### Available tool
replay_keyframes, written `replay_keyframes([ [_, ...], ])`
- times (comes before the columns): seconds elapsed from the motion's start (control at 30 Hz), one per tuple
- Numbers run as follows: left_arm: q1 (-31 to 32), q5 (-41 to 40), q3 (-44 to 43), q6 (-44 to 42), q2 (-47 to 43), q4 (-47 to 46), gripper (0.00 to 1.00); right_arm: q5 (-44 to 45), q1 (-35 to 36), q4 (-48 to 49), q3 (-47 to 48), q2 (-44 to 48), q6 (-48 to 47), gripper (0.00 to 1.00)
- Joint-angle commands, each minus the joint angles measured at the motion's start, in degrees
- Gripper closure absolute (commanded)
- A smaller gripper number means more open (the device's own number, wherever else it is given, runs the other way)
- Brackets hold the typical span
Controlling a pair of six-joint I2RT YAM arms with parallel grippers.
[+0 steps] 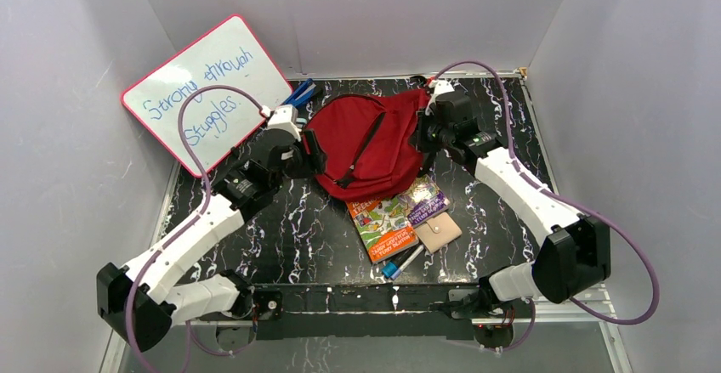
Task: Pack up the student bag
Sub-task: Place the student bag at the center of the board.
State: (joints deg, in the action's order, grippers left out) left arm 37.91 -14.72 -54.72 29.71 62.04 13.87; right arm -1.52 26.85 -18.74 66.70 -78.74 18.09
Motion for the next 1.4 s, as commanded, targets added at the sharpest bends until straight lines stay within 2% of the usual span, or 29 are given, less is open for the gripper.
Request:
replay_keyframes([
  [0.0,-7.29,5.01,0.40,4.19,1.61,1.19,0.41,6.62,-0.55,1.44,-0.48,3.01,0.94,1.00],
  [0.1,-14.49,12.21,2.19,6.21,2.52,0.07,0.41,7.91,-1.24,-0.75,-1.02,3.18,1.84,1.00],
  [0.27,-16.83,14.69,4.57,7.45,3.46,-1.27,0.40,6.45,-1.47,-2.44,-6.29,5.30,5.61,0.96],
  [0.33,-17.05,14.72,5.67,8.38,3.92,-2.04,0.40,5.75,-1.54,-2.44,-10.29,6.98,7.65,0.89],
  [0.53,-17.50,18.80,9.25,11.30,5.48,-5.57,0.40,7.98,-1.54,-3.16,-21.05,11.58,13.06,0.54],
  [0.7,-17.69,19.06,10.60,11.16,6.71,-6.83,0.40,9.47,-1.78,-3.28,-27.02,11.72,15.40,0.47],
  [0.83,-17.92,19.90,12.06,11.42,7.83,-9.03,0.39,10.81,-1.97,-3.73,-28.24,11.52,15.93,0.35],
  [1.07,-17.96,23.99,15.89,15.13,12.81,-19.31,0.37,11.10,-2.15,-4.90,-26.36,12.68,14.93,0.32],
  [1.37,-17.96,27.14,15.87,19.65,23.00,-29.45,0.37,10.78,-2.15,-6.86,-22.56,21.73,11.66,0.27],
])
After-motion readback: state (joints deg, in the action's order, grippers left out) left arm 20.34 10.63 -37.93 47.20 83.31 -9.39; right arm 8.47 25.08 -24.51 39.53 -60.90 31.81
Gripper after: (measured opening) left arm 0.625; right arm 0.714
